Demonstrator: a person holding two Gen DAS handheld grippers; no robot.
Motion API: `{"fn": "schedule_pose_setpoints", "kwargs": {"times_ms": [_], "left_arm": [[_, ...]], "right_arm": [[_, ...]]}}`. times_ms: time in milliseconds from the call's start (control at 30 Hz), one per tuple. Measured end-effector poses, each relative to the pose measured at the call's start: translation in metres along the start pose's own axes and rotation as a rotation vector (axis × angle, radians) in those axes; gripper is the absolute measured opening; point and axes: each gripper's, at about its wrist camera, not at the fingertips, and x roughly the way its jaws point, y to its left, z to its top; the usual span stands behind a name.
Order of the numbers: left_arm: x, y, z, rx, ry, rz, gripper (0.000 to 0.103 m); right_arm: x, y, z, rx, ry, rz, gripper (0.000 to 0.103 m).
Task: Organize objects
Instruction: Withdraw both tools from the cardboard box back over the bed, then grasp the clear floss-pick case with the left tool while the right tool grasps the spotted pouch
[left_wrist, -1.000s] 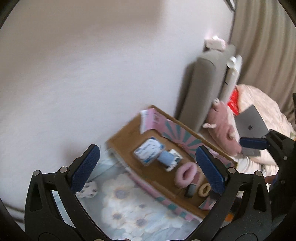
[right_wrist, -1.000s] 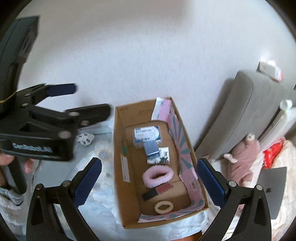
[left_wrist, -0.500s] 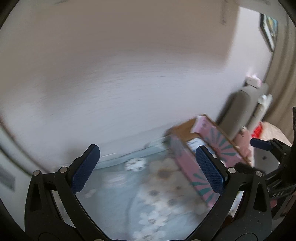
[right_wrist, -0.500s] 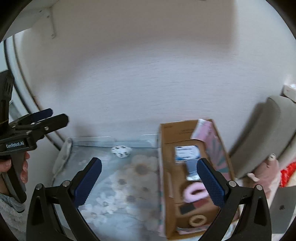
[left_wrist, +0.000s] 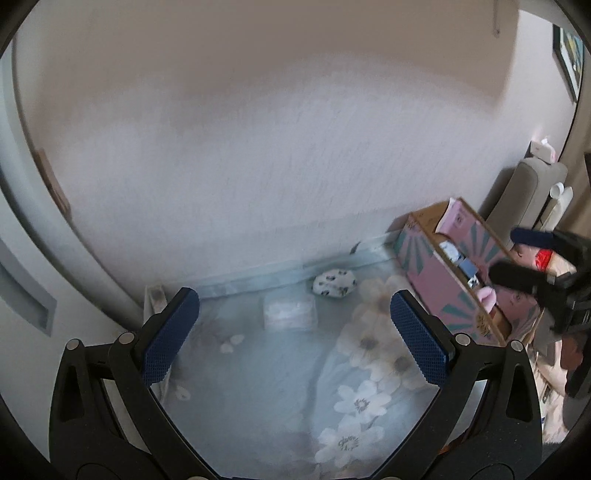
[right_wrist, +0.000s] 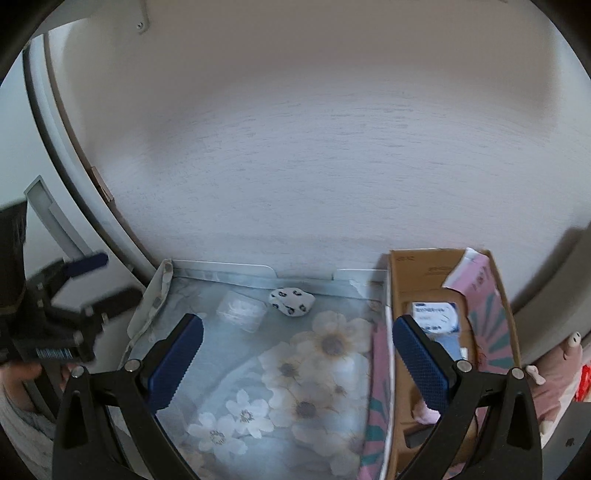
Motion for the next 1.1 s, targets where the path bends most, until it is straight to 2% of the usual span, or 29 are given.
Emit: {"fn": "schedule_pose_setpoints", "kwargs": {"times_ms": [167, 300, 467, 633, 800, 933, 1100], "left_arm": [[0.037, 0.018, -0.014, -0.041, 0.083, -0.029, 0.103], [0.088, 0.024, -0.029, -0.034, 0.169, -0.018, 0.103], [0.148, 0.024, -0.042, -0.004, 0.229, -0.053, 0.103], [0.195, 0.024, -0.051, -0.042, 0.266, -0.087, 0.103], [0.224, 0.022, -0.056, -0.041, 0.294, -0.081, 0.103], [0.235, 0.021, -0.058, -0.046, 0.307, -0.078, 0.102], [0.241, 0.011, -0.058, -0.004, 0.31, -0.065, 0.099]], "right_arm": [[0.045, 0.002, 0.01, 0.033, 0.081, 0.05, 0.102], [0.092, 0.002, 0.007, 0.065, 0.133, 0.058, 0.102], [0.15, 0.0, 0.001, 0.129, 0.175, 0.066, 0.102], [0.206, -0.008, -0.003, 0.195, 0.229, 0.048, 0.102], [0.246, -0.016, -0.005, 0.249, 0.285, 0.043, 0.102], [0.258, -0.015, -0.009, 0.251, 0.302, 0.018, 0.101], [0.263, -0.01, -0.011, 0.226, 0.301, -0.014, 0.096]]}}
